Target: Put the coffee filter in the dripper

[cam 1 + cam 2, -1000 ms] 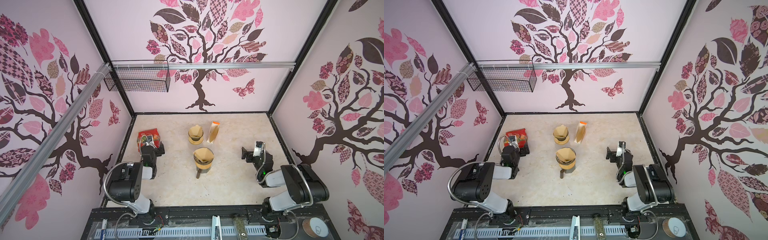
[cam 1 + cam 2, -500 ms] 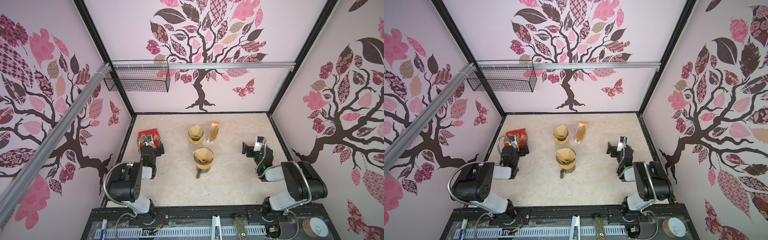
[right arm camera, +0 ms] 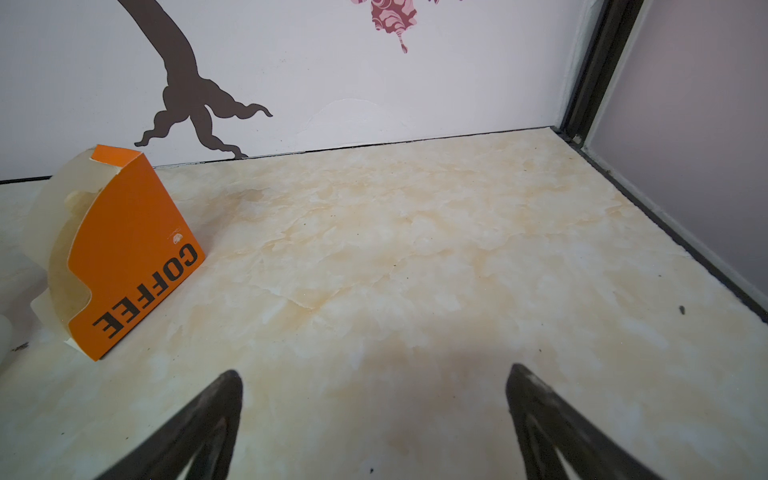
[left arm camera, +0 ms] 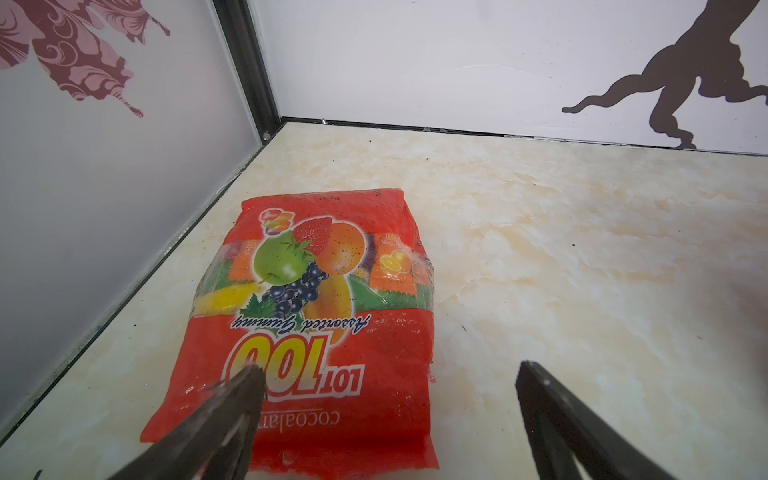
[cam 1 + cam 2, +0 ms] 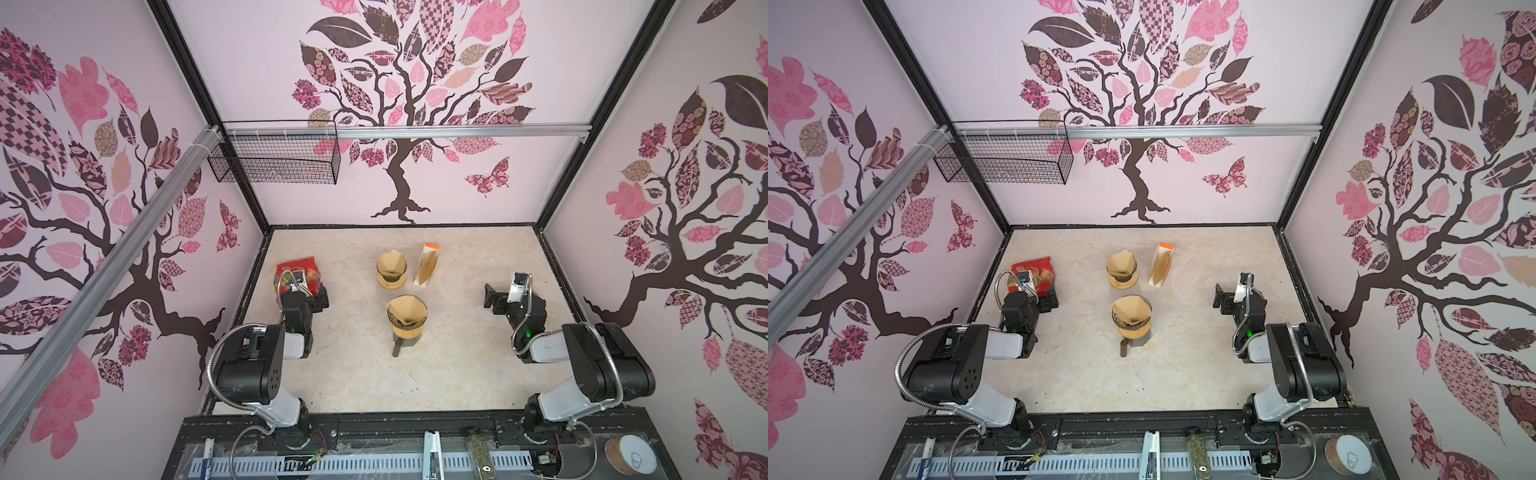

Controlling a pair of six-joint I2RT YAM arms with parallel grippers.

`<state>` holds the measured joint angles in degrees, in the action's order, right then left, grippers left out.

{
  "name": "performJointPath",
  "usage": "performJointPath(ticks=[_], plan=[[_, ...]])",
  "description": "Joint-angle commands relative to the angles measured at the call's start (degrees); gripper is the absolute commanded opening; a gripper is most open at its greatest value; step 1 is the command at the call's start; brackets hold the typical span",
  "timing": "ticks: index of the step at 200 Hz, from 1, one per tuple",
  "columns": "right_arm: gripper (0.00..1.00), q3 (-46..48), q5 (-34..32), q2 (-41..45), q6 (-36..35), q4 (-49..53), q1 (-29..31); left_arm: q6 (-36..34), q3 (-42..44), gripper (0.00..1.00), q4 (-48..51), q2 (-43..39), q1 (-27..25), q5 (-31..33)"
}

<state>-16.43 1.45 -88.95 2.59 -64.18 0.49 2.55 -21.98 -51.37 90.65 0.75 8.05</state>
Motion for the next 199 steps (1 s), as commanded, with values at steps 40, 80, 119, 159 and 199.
performJointPath(ticks=[40,80,119,159,199], plan=[[1.00,-0.4,-0.5,0.2,-0.1,-0.1,-0.2,-0.2,0.4,0.97,-1.9,0.0,0.4,-0.5],[1.00,-0.4,-0.5,0.1,-0.1,-0.1,-0.3,-0.1,0.4,0.97,-1.9,0.0,0.3,-0.6],[1.00,-0.4,-0.5,0.1,-0.1,0.0,-0.2,-0.2,0.4,0.97,-1.5,-0.2,0.3,-0.6],[1.00,-0.4,-0.5,0.2,-0.1,-0.1,-0.3,-0.1,0.3,0.97,-1.1,-0.3,0.1,-0.3],[1.00,-0.4,-0.5,0.1,-0.1,0.0,-0.3,-0.2,0.1,0.97,-0.9,0.0,0.2,-0.4]])
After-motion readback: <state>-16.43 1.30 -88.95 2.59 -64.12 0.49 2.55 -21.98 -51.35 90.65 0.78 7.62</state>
